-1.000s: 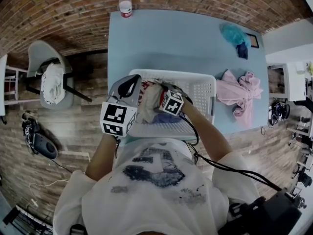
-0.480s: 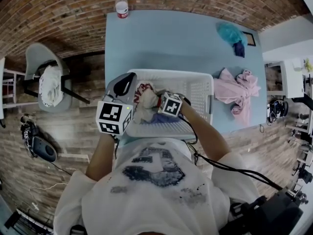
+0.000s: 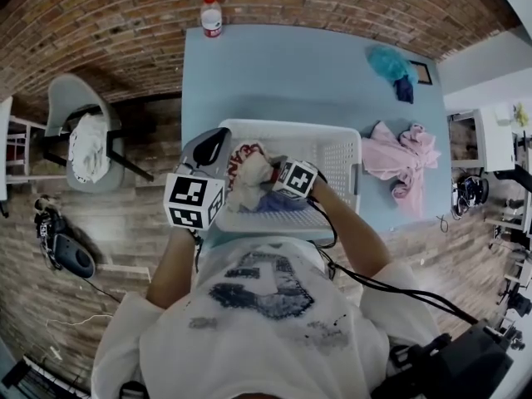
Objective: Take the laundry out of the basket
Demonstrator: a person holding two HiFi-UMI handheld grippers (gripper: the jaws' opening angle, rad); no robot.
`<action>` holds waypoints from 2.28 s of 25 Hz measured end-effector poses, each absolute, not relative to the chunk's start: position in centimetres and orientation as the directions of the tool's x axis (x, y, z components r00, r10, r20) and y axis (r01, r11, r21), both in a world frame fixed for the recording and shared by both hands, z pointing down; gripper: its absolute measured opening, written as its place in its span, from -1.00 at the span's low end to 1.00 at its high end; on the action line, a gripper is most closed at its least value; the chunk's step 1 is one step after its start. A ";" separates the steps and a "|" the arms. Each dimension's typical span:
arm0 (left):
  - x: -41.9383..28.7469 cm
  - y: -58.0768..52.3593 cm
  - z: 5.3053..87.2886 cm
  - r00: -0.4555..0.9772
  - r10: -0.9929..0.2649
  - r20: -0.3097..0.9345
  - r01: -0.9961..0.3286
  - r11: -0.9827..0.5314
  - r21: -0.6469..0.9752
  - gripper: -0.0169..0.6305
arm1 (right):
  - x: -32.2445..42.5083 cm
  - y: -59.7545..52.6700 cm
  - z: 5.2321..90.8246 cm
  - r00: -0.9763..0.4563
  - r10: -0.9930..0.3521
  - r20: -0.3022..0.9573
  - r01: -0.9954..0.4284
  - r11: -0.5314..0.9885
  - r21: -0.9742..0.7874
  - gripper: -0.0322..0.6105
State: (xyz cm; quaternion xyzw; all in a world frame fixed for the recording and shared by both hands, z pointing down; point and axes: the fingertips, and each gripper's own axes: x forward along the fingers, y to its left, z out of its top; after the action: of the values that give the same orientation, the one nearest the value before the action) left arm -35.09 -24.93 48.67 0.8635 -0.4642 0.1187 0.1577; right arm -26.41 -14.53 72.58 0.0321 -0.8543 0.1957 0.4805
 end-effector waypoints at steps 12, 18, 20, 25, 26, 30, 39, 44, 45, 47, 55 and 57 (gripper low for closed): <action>-34.5 -22.8 47.8 0.546 -0.769 0.332 -0.837 -0.520 0.171 -0.98 | -25.1 -17.4 64.3 -0.702 -0.114 0.703 -0.471 0.815 -0.338 -0.30; -34.0 -21.7 47.0 0.550 -0.771 0.320 -0.834 -0.527 0.163 -0.98 | -24.2 -17.5 60.0 -0.736 -0.246 0.630 -0.531 0.788 -0.312 -0.30; -34.0 -21.4 46.8 0.548 -0.775 0.316 -0.836 -0.526 0.158 -0.98 | -23.9 -17.4 58.8 -0.739 -0.285 0.610 -0.548 0.781 -0.300 -0.30; -34.1 -20.7 45.9 0.540 -0.785 0.304 -0.840 -0.524 0.140 -0.98 | -22.8 -17.6 55.5 -0.735 -0.381 0.561 -0.600 0.751 -0.276 -0.30; -34.1 -20.6 45.7 0.538 -0.788 0.301 -0.842 -0.522 0.137 -0.98 | -22.6 -17.6 54.8 -0.736 -0.400 0.547 -0.607 0.747 -0.270 -0.30; -34.0 -20.0 44.9 0.534 -0.794 0.290 -0.844 -0.523 0.120 -0.98 | -21.7 -17.8 51.4 -0.730 -0.496 0.470 -0.651 0.714 -0.258 -0.30; -33.1 -18.9 42.7 0.536 -0.806 0.250 -0.841 -0.534 0.083 -0.98 | -17.9 -17.9 44.3 -0.621 -0.734 0.273 -0.781 0.553 -0.291 -0.30; -32.5 -18.4 40.7 0.539 -0.815 0.211 -0.840 -0.540 0.061 -0.98 | -16.7 -17.3 40.5 -0.581 -0.789 0.201 -0.807 0.524 -0.274 -0.30; -32.5 -18.4 40.2 0.539 -0.818 0.201 -0.840 -0.540 0.056 -0.98 | -16.5 -17.3 39.7 -0.570 -0.800 0.186 -0.813 0.518 -0.266 -0.30; -32.3 -18.4 39.3 0.537 -0.823 0.183 -0.841 -0.539 0.045 -0.98 | -16.2 -17.3 38.4 -0.552 -0.818 0.161 -0.824 0.506 -0.254 -0.30; -31.6 -18.0 38.6 0.535 -0.829 0.164 -0.843 -0.536 0.039 -0.98 | -15.7 -16.8 37.1 -0.519 -0.842 0.151 -0.848 0.483 -0.219 -0.30; -31.5 -18.1 38.7 0.534 -0.829 0.163 -0.843 -0.536 0.039 -0.98 | -15.8 -16.8 37.2 -0.516 -0.843 0.154 -0.850 0.481 -0.215 -0.30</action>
State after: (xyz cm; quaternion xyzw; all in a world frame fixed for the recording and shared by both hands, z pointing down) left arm -31.49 -18.07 38.68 0.8741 -0.4784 0.0625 0.0566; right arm -15.76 -16.84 37.19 0.4917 -0.8605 0.1326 0.0136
